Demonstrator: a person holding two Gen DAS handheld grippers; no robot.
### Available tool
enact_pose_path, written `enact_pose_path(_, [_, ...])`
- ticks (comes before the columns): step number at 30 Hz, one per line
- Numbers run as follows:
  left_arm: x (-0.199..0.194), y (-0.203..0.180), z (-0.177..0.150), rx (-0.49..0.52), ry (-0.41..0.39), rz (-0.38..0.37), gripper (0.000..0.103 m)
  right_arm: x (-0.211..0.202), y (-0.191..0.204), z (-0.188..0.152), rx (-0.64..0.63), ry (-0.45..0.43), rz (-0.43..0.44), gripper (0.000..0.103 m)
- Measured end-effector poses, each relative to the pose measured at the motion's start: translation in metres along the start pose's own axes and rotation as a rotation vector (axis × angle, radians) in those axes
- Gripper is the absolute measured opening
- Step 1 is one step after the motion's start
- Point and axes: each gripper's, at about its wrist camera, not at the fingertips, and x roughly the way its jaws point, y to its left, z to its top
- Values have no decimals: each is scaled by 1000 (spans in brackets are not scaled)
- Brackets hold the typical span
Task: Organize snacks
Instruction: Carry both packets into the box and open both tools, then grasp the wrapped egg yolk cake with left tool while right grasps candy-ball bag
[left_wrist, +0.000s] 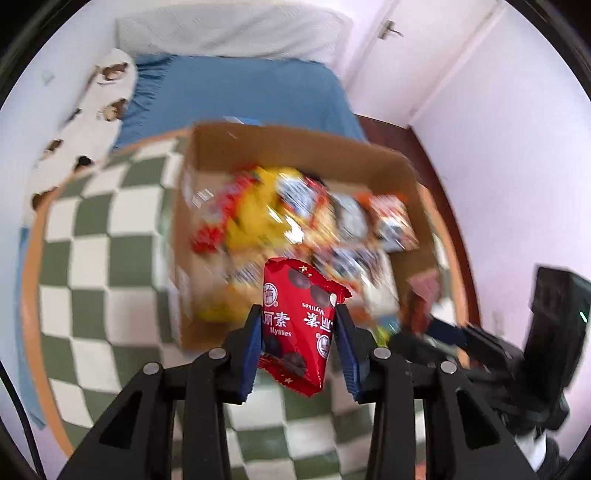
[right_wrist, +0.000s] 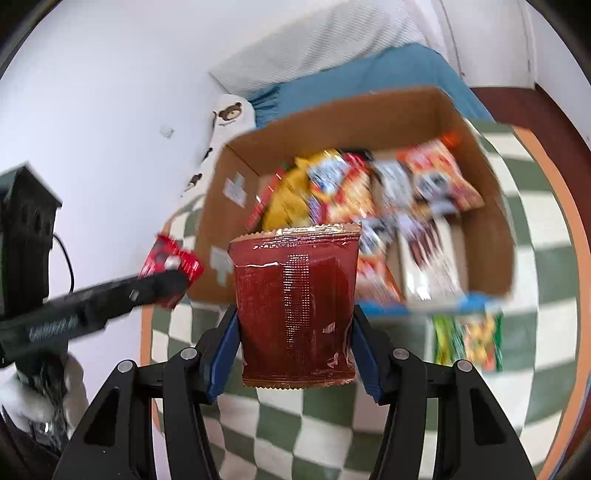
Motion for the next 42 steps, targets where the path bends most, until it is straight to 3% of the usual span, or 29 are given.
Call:
enact_pose_path(3, [27,17,30,-18,41,66,40,28,8,22,11,39,3,60])
enact_pose_path(5, [48,27,38,-41,67,121,52,55,5,32,39,106,1,65])
enact_pose_path(7, [64,35,43,-57,94,161,61,79,0,37,48,178,-45,90])
enact_pose_path(9, [80,41,42,-72,116,179,82,89,-7,37,50,190,-83,92])
enact_pose_path(14, [82,36,31,-54,91,183,96,82,-20,37,29,177,-166,96])
enact_pose_path(20, [82,27,16,-48,55,199,99,56,-35,43,-16,112,-279,97])
enact_pose_path(26, [74,12,-10,-60,21,163,99,25,-35,37,-78,58,-369,97])
enact_pose_path(42, [-10,-31,-64,0,-196,209,99,-63,-3,-3,-142,-151,-402,97])
